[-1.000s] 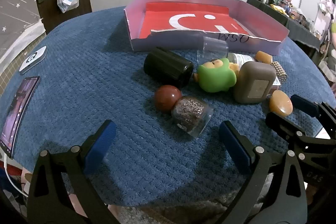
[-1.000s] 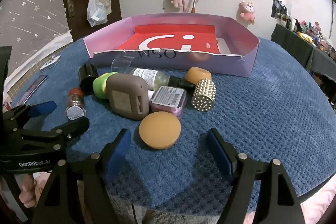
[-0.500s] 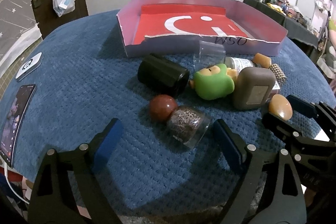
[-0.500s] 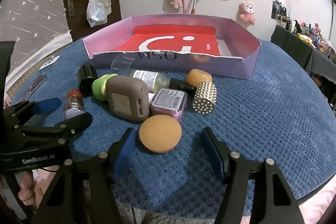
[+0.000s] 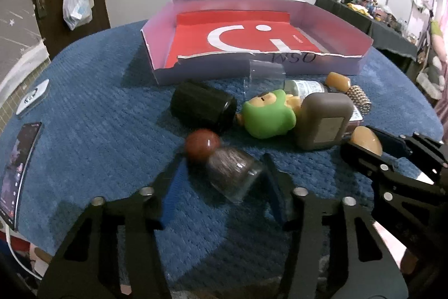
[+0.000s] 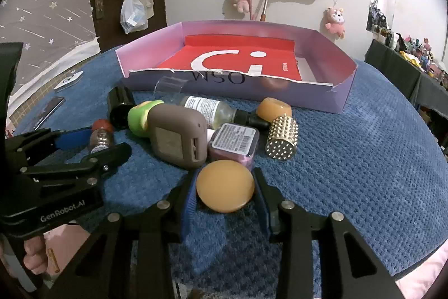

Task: Organize rigid objects
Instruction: 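Grasp the brown-lidded glass jar with the left tool while the right tool grasps the tan sponge puff, then lift the jar with the left tool while the right tool carries the sponge toward the red box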

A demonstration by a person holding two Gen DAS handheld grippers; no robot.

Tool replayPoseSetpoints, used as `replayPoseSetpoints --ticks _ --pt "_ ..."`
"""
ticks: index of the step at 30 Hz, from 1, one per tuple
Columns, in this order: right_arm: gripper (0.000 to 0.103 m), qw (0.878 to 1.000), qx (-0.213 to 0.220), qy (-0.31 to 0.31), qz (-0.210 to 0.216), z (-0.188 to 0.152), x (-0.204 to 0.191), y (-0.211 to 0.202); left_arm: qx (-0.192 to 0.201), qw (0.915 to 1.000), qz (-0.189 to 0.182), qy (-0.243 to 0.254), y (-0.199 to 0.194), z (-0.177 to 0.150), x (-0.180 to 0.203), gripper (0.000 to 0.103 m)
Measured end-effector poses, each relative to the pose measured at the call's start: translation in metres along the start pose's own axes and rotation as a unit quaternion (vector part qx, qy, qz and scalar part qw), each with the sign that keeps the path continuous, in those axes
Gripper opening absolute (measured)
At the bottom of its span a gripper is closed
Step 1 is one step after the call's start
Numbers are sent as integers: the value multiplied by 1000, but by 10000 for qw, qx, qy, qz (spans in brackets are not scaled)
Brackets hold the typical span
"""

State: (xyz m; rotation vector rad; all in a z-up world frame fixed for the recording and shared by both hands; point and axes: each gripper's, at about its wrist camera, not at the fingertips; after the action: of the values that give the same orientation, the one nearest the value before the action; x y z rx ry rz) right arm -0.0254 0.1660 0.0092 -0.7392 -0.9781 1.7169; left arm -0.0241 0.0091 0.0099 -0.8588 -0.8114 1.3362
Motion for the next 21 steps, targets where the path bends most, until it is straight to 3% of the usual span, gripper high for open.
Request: replayPoseSetpoints --ticks 11,16,21 --pt "40 9997 248 -5 -46 3 1 -10 30 9997 -182 -156 -1 -2 -3 36" --pt "40 10000 31 70 -57 -1 4 -3 -21 9996 -262 -107 1 0 -6 37" --pt "40 9999 12 111 -48 -3 6 -3 -17 9992 -396 -50 0 0 -5 46"
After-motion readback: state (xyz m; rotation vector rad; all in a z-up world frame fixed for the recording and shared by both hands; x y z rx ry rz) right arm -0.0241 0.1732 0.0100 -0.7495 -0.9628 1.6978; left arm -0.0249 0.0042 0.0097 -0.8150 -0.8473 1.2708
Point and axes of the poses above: each gripper's, at about its wrist camera, not at the fingertips, and y roughly the way its jaws point, x to its right, z to its top, and after that the axes turned 15 degrees about -x, right-handed
